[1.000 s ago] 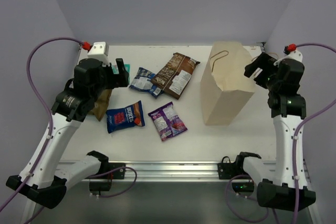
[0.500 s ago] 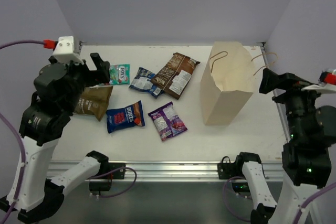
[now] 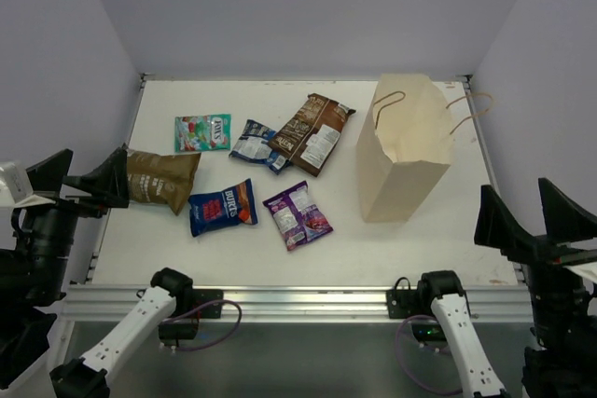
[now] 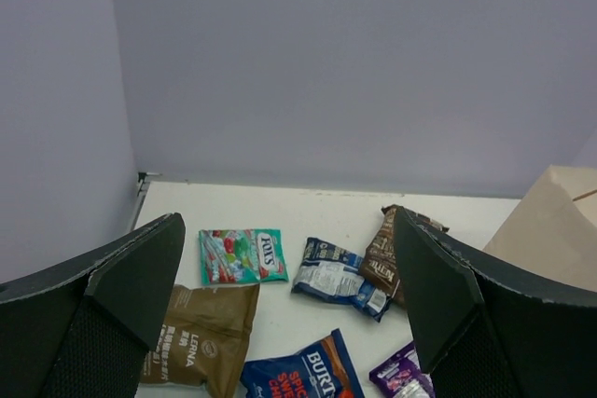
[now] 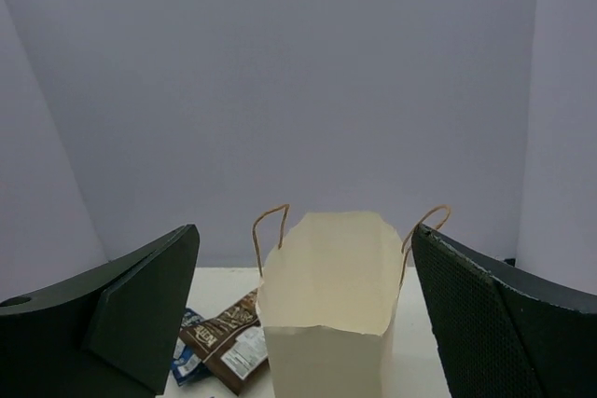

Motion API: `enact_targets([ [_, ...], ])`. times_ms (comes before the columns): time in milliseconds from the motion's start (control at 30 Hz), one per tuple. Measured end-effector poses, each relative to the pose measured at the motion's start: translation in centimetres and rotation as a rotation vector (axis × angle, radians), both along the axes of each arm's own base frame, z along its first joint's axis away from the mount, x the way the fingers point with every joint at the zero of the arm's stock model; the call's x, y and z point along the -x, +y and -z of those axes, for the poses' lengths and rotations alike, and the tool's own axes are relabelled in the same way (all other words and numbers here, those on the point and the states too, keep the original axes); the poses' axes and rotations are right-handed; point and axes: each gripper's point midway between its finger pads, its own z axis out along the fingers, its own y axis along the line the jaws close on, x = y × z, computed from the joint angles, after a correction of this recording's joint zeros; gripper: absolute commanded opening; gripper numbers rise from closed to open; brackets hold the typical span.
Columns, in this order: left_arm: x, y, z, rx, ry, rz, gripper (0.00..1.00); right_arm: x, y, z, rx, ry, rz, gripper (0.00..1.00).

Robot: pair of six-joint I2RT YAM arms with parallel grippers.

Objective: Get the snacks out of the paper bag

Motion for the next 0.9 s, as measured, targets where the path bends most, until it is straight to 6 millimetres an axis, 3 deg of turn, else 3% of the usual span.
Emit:
enact_targets([
  [233,0.2,-0.1,2.9,-0.039,0.048,0.019,1.0,2.4,-0.7,0.5,0.031,-0.103,0.004,0.99],
  [567,1.7,0.5,5.0,-0.04,0.05,0.035,1.0,0.4,-0.9,3.3,0.039,-0.065,0.021,0.99],
  [900,1.1,0.5,6.4,-0.056,0.093,0.017,1.0,0.5,-0.8,3.1,0.05,-0.081,0.008,0.99],
])
